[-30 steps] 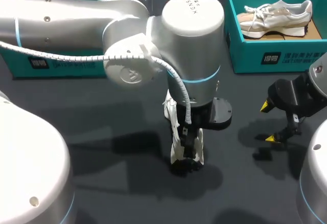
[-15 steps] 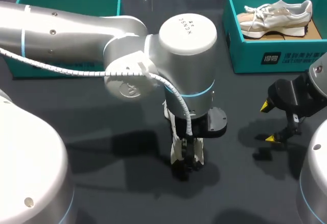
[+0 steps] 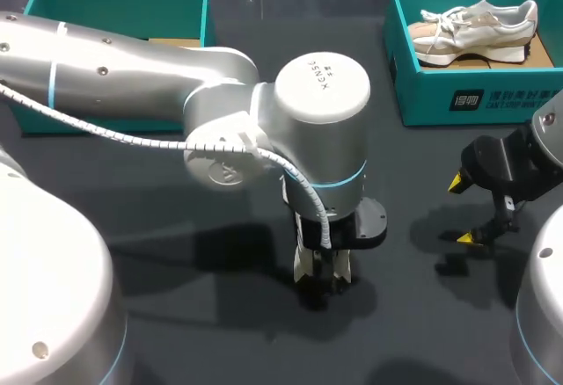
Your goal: Take the shoe out of the shoebox, open the shoe tongue, remove and reinsert the insole, then place the shoe into the shoebox
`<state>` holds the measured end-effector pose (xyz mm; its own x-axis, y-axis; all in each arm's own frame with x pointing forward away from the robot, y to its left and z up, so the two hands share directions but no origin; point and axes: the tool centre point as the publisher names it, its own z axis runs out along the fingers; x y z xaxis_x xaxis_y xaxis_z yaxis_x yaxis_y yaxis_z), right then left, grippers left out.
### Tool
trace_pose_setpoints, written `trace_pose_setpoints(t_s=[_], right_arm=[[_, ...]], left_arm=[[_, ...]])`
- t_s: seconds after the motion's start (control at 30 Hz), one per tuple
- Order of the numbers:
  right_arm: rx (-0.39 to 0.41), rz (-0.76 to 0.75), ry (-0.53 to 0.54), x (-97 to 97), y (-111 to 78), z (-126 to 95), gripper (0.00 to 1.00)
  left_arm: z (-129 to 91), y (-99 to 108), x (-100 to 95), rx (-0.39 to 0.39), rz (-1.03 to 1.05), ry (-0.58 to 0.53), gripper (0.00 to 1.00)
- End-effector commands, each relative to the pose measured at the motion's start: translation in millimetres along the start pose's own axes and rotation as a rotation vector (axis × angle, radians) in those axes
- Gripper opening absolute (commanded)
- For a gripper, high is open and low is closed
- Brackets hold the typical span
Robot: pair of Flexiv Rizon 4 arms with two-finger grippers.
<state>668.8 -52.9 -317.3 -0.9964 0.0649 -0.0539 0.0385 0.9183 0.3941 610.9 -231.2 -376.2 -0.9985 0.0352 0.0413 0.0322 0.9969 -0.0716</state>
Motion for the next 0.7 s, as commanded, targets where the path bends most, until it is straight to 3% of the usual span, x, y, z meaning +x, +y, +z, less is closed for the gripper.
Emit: trace_pose_setpoints(t_s=[0.03,0.07,0.1,0.13,0.17,0.7], right_arm=[[0.003,0.001,-0.002,1.3,0.3,0.0,1.00],[0.003,0.001,-0.002,1.3,0.3,0.0,1.00],[0.003,0.001,-0.002,1.3,0.3,0.0,1.00],[0.003,0.001,-0.002,1.3,0.3,0.0,1.00],[0.003,0.001,-0.002,1.3,0.3,0.0,1.00],[0.003,0.001,-0.002,1.3,0.3,0.0,1.00]], left_arm=[[4.3,-5.1,0.6,-0.013,-0.005,-0.010,0.53],[4.7,-5.4,0.4,-0.015,-0.007,-0.009,0.44],[5.0,-5.4,0.4,-0.017,-0.011,-0.011,0.29],[5.0,-5.4,0.4,-0.018,-0.012,-0.010,0.05],[5.2,-5.3,0.7,-0.019,-0.012,-0.009,0.00],[-18.0,6.5,4.4,0.008,-0.003,0.007,0.00]])
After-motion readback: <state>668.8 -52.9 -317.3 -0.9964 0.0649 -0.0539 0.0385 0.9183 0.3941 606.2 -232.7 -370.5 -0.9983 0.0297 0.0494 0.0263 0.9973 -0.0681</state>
